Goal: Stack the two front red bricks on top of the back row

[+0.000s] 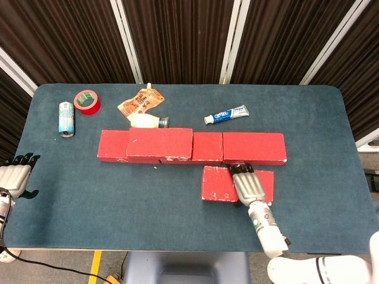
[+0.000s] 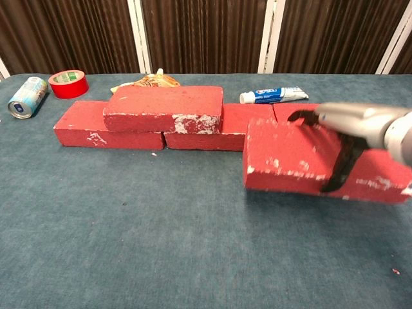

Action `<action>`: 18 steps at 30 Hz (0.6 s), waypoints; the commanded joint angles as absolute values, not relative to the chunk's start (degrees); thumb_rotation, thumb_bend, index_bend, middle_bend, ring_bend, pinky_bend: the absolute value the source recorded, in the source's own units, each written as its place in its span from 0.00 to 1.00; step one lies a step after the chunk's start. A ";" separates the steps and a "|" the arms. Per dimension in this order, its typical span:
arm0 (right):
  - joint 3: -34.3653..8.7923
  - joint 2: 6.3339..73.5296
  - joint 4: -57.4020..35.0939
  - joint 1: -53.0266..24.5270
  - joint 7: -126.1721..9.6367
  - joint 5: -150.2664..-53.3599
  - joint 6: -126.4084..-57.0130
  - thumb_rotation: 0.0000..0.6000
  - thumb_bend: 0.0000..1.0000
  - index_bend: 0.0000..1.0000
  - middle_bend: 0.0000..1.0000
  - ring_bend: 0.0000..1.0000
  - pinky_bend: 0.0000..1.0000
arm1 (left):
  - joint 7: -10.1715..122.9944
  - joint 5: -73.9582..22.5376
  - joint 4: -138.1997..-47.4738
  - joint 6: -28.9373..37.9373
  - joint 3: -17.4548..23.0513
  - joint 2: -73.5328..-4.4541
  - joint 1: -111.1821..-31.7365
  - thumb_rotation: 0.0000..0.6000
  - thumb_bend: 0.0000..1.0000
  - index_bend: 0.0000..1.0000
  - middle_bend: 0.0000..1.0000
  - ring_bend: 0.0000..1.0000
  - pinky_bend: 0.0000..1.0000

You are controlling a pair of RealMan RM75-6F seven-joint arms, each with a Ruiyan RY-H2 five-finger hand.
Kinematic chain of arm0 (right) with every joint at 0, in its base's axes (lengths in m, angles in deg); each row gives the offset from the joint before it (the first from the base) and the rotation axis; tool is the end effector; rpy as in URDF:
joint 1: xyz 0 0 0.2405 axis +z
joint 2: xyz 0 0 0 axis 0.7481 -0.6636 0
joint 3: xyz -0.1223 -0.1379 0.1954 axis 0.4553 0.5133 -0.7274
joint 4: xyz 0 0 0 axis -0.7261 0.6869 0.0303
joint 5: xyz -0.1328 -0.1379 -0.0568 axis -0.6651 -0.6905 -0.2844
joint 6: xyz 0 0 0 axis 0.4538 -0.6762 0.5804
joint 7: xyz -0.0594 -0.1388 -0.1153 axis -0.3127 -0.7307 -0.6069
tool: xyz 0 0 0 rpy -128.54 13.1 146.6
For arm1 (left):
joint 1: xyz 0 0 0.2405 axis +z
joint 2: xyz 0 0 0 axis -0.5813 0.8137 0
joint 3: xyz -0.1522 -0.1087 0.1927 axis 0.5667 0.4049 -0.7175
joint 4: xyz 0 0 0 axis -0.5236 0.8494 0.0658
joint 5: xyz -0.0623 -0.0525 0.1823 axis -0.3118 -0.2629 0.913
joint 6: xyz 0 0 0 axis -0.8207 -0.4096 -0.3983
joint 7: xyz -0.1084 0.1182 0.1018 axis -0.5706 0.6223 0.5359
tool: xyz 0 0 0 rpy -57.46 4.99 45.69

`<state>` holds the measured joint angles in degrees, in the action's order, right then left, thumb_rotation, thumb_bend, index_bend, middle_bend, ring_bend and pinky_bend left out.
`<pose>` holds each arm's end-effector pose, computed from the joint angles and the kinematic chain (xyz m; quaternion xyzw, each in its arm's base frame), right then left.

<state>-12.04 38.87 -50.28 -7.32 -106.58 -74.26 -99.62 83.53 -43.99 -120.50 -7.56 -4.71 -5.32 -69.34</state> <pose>-0.1529 -0.3346 0.0090 0.7054 -0.4565 0.2588 0.4765 -0.3212 0.3428 0.1984 -0.6646 -0.4177 -0.1085 0.6100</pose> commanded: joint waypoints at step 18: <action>-16.24 27.64 -38.52 2.56 -101.33 -71.85 -81.05 1.00 0.22 0.16 0.36 0.37 0.00 | 69.06 -33.34 -111.65 2.78 0.63 -15.66 -64.64 1.00 0.26 0.00 0.00 0.00 0.02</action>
<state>-16.34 27.97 -39.43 1.69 -101.86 -72.26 -82.12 69.81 -33.83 -112.41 2.91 0.30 -14.95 -65.12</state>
